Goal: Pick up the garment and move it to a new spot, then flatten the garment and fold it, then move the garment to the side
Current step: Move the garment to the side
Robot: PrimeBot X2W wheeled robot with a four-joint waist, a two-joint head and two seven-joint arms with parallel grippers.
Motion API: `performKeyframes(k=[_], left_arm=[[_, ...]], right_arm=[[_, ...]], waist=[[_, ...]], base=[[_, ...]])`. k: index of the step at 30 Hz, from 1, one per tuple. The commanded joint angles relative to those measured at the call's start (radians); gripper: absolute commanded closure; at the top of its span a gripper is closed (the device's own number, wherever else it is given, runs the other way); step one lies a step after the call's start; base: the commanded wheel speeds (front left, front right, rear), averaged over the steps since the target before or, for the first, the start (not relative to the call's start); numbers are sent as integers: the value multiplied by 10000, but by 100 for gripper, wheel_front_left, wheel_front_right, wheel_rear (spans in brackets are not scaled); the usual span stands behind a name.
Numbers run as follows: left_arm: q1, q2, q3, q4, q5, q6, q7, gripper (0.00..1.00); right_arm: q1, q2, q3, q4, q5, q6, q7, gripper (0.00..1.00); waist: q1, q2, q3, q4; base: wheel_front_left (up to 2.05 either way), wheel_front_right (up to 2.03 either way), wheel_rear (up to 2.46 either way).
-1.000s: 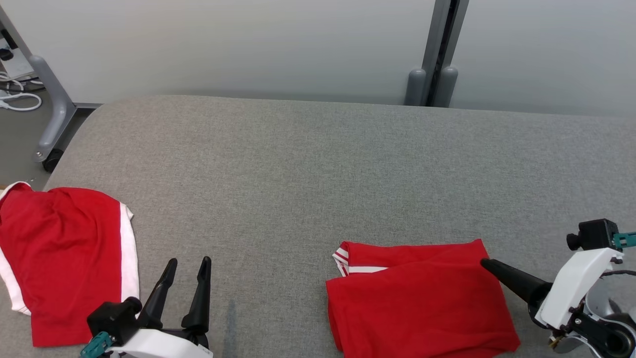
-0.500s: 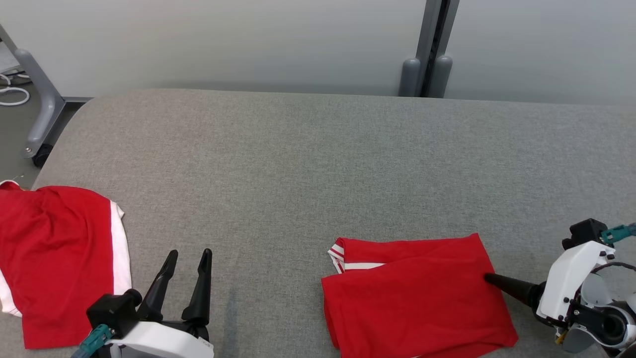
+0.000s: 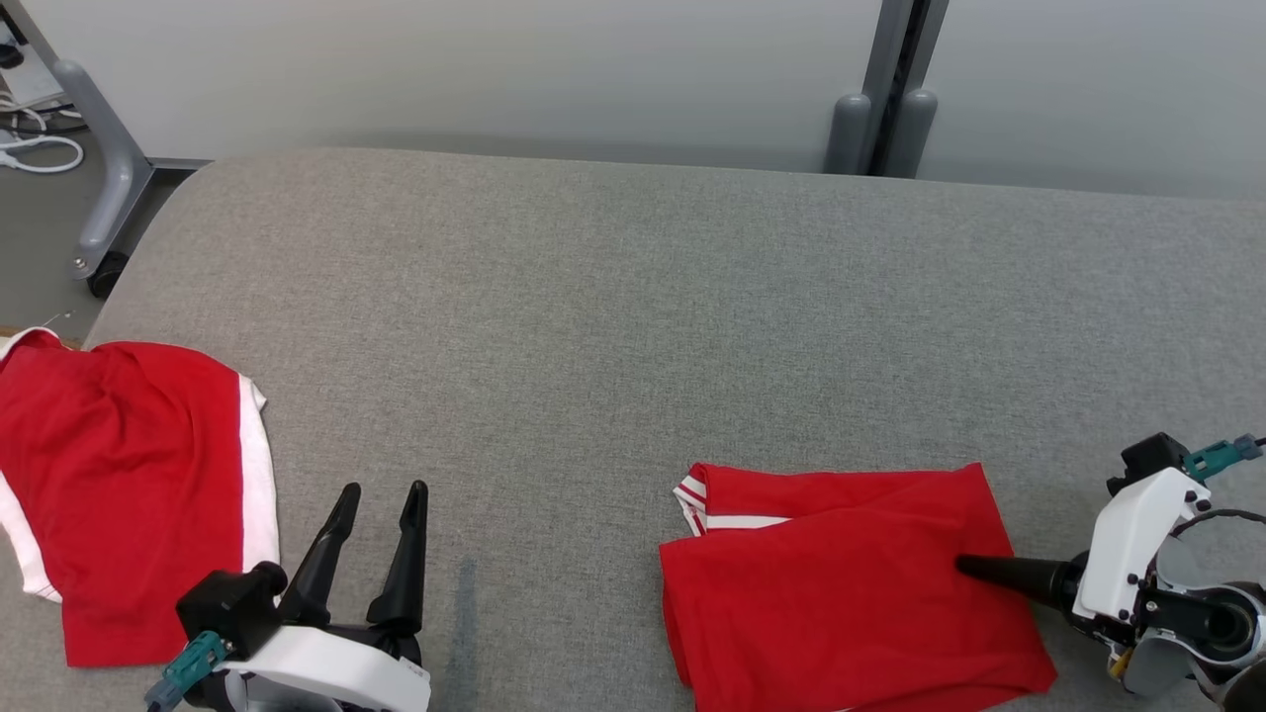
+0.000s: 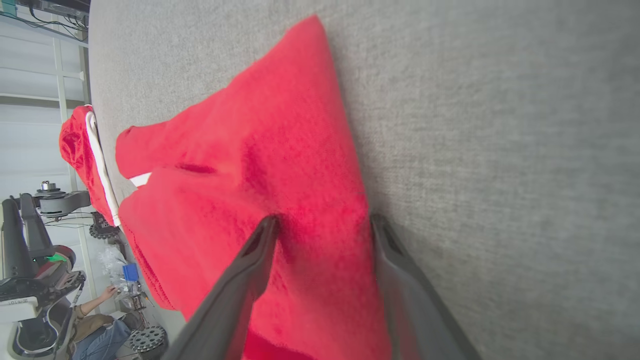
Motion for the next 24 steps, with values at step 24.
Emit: performKeyframes(k=[24], left_arm=[[-589, -38, -432, -676, -330, -18, -18, 0]], right_arm=[[-1976, -739, 360, -1717, -1087, -4, -2942, 100]], waist=[[0, 0, 498, -1112]], base=[[0, 0, 0]])
